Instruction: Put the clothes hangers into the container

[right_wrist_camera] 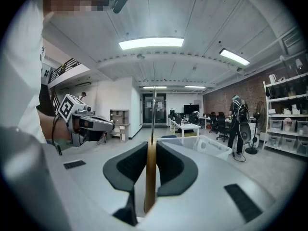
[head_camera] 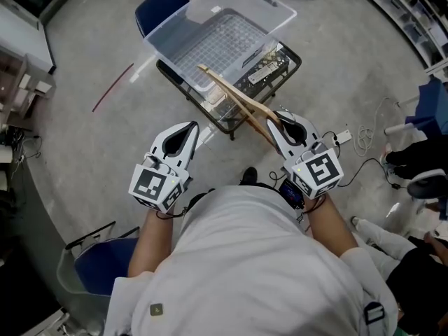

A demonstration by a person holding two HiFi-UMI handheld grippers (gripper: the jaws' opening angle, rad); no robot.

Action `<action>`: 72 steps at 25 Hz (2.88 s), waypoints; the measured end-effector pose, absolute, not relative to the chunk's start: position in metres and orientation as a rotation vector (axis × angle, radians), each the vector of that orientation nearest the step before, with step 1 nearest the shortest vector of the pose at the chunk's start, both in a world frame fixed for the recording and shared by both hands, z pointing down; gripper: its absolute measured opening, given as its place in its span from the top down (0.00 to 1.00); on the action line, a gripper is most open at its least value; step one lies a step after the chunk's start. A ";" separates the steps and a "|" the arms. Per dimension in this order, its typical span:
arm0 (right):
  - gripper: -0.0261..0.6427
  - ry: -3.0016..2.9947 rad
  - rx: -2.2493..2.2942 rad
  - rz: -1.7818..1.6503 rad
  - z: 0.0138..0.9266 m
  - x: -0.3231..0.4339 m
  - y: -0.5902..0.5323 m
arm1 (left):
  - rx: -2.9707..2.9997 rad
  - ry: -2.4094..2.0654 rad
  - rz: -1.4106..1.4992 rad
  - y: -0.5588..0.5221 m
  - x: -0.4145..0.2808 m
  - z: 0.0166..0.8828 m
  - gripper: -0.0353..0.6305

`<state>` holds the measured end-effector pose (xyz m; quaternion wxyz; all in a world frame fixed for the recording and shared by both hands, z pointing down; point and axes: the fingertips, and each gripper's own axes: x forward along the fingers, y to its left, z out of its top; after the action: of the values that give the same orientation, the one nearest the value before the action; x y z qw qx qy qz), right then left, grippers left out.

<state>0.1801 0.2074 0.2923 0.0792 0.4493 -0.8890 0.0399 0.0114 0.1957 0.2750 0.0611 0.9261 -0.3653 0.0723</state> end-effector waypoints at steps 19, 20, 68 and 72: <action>0.87 -2.646 1.315 0.190 0.310 0.190 0.145 | 2.773 -1.065 0.226 0.128 0.027 0.298 0.92; 0.87 -2.643 1.317 0.188 0.310 0.186 0.140 | 2.773 -1.062 0.220 0.123 0.023 0.298 0.92; 0.87 -2.668 0.791 0.064 0.322 0.061 -0.147 | 2.529 -1.358 0.125 -0.100 -0.079 0.323 0.92; 0.87 -2.683 0.702 0.029 0.323 0.059 -0.174 | 2.491 -1.398 0.130 -0.120 -0.071 0.325 0.92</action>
<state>0.0589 -0.1742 0.3230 0.1831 0.2490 -0.9510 0.0104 -0.0710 -0.1204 0.3253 0.1408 0.8625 -0.4840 0.0451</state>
